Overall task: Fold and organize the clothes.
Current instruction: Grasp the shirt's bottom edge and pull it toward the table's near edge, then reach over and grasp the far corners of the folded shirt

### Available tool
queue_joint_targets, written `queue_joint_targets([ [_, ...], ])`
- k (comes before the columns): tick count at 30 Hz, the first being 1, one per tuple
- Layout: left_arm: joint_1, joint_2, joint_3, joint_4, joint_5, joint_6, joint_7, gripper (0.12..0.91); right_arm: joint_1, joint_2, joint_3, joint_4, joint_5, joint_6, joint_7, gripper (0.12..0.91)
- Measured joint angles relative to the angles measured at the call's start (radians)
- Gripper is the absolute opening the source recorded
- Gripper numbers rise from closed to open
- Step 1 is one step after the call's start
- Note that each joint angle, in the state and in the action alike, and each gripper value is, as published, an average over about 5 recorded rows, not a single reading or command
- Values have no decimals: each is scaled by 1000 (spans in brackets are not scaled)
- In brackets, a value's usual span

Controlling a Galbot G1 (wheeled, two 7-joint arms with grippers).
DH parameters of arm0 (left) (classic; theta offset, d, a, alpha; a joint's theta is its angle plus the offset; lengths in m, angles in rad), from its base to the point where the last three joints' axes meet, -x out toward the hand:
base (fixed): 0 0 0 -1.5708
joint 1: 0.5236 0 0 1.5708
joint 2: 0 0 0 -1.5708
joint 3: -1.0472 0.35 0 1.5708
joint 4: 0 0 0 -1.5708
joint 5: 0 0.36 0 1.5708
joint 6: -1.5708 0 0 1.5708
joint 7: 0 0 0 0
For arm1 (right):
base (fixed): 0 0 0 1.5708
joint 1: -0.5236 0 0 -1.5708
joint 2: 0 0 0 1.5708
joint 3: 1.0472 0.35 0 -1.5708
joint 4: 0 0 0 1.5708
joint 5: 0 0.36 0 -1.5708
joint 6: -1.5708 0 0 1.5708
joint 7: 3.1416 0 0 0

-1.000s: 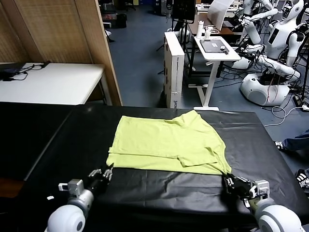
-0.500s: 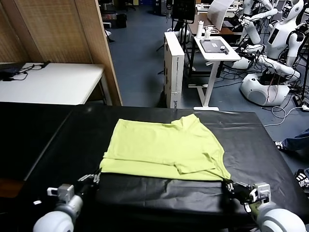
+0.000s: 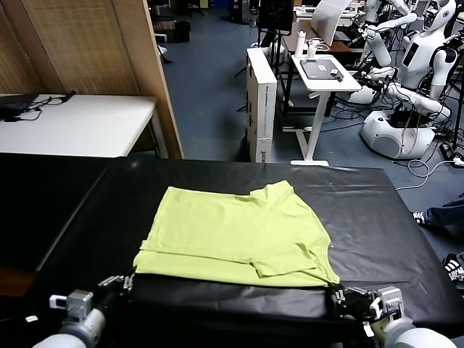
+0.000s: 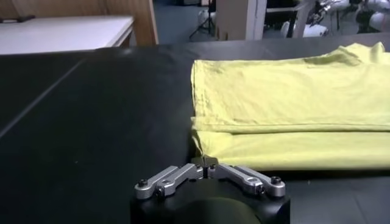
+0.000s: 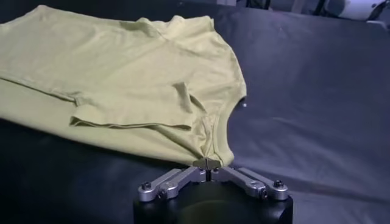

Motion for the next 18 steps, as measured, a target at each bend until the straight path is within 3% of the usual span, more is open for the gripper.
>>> queue_joint_targets([
  [3,12,-10,-5,-13,-1,22,-2,243,-11,-5,10,19,15,0,6,668],
  [7,25,-16,-15,-34,-9,64,5,493,-15,-16,36,47,49,0,4,867],
  [13,10,-4,-46,-72,-42,110,13,837,56,-45,49,27,63,0,-49,906],
  [18,-72,-7,-64,-62,-142,118,6,904,215,-78,8,-66,103,0,-50,907],
])
